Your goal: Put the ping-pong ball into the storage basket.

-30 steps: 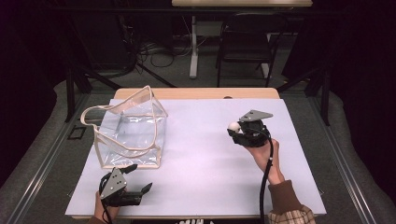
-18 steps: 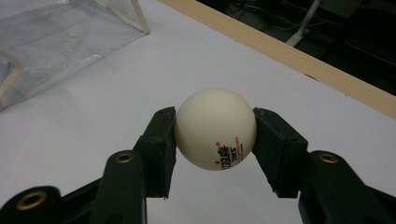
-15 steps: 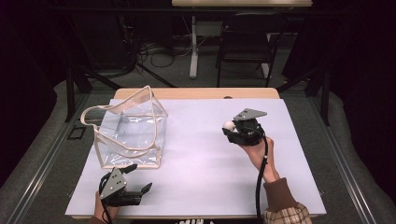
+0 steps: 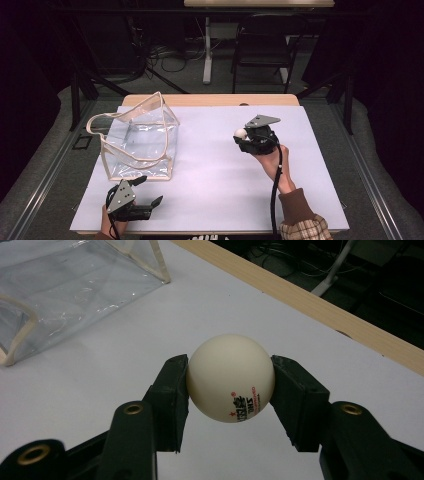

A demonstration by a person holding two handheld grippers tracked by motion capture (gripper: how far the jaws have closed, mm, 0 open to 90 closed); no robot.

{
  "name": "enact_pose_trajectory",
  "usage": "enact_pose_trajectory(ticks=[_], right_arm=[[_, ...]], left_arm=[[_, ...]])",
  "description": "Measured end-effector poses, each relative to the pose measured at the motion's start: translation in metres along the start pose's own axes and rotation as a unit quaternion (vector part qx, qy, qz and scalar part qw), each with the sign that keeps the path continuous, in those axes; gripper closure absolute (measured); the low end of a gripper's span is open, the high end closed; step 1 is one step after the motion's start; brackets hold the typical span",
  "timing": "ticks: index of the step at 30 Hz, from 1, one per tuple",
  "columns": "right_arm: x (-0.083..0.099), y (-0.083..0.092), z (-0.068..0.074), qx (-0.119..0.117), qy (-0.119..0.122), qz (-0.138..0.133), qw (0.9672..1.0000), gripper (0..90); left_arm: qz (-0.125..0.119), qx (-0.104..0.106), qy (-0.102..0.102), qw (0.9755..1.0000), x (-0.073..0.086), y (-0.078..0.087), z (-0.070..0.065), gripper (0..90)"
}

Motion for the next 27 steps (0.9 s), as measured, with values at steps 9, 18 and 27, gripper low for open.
enact_pose_trajectory(ticks=[9,18,27], right_arm=[[-0.005,-0.004,0.007,-0.005,0.008,0.002,1.0000,50.7],[-0.009,-0.008,0.011,-0.009,0.011,0.003,0.9999,50.7],[-0.014,-0.009,0.015,-0.010,0.019,0.005,0.9998,50.7]], left_arm=[[-0.001,0.000,0.001,1.0000,0.000,0.000,0.000,16.0],[-0.001,0.000,0.001,1.0000,0.000,0.000,0.000,16.0],[0.000,-0.001,0.000,1.0000,0.000,0.000,0.000,16.0]])
Point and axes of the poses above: each handheld gripper's, and its own axes: y roughly backward along the jaws, x roughly out of its underside, z roughly to its left, the point moved 2 cm from there along -y, roughly forward along the jaws, and after that the axes turned 12 degrees about -y, right-handed, at the moved point
